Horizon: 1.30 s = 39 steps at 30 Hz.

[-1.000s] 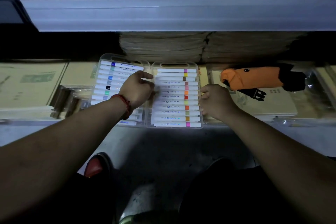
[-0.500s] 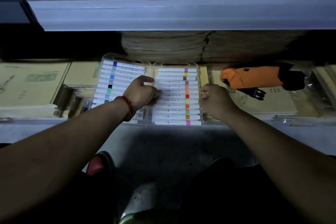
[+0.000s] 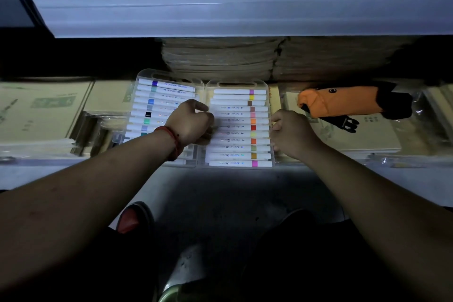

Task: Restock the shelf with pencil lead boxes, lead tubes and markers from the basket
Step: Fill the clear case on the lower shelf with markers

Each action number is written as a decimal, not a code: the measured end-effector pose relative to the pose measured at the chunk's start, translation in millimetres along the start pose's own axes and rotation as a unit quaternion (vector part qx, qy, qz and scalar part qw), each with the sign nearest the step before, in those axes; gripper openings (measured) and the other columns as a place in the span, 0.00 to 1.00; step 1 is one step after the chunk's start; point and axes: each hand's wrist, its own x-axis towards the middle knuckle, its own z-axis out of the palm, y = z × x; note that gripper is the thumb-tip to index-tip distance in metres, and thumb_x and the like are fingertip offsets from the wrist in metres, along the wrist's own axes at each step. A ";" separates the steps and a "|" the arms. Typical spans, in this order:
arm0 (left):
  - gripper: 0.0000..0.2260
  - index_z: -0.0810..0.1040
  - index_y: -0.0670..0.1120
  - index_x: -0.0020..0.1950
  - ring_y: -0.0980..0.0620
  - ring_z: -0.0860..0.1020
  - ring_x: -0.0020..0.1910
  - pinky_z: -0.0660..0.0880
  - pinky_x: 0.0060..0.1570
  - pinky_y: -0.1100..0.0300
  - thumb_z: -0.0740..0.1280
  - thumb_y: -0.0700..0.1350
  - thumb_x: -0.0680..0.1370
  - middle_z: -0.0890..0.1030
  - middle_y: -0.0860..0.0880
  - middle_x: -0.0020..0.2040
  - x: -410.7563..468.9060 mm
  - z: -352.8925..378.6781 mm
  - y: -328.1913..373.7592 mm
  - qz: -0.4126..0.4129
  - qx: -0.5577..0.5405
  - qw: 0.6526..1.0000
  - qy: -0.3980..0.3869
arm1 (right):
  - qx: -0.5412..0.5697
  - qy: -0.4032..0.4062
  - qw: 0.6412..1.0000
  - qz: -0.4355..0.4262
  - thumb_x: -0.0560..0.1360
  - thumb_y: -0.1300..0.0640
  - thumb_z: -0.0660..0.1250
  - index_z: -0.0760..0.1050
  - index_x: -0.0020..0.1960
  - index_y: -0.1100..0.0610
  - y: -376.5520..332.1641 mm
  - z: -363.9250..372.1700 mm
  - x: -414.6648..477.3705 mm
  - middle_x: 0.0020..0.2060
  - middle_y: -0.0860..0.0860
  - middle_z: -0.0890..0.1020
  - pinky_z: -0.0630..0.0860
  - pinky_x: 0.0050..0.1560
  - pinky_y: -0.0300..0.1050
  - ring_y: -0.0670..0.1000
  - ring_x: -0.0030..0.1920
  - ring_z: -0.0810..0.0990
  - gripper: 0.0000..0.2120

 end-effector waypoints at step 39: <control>0.18 0.74 0.39 0.64 0.35 0.85 0.40 0.83 0.45 0.42 0.59 0.52 0.83 0.83 0.35 0.45 -20.6 -7.4 -8.1 -0.063 0.070 0.994 -0.062 | 0.051 -0.056 0.991 0.110 0.80 0.61 0.63 0.77 0.54 0.60 -23.1 -4.4 -7.8 0.43 0.58 0.84 0.85 0.34 0.56 0.57 0.32 0.86 0.06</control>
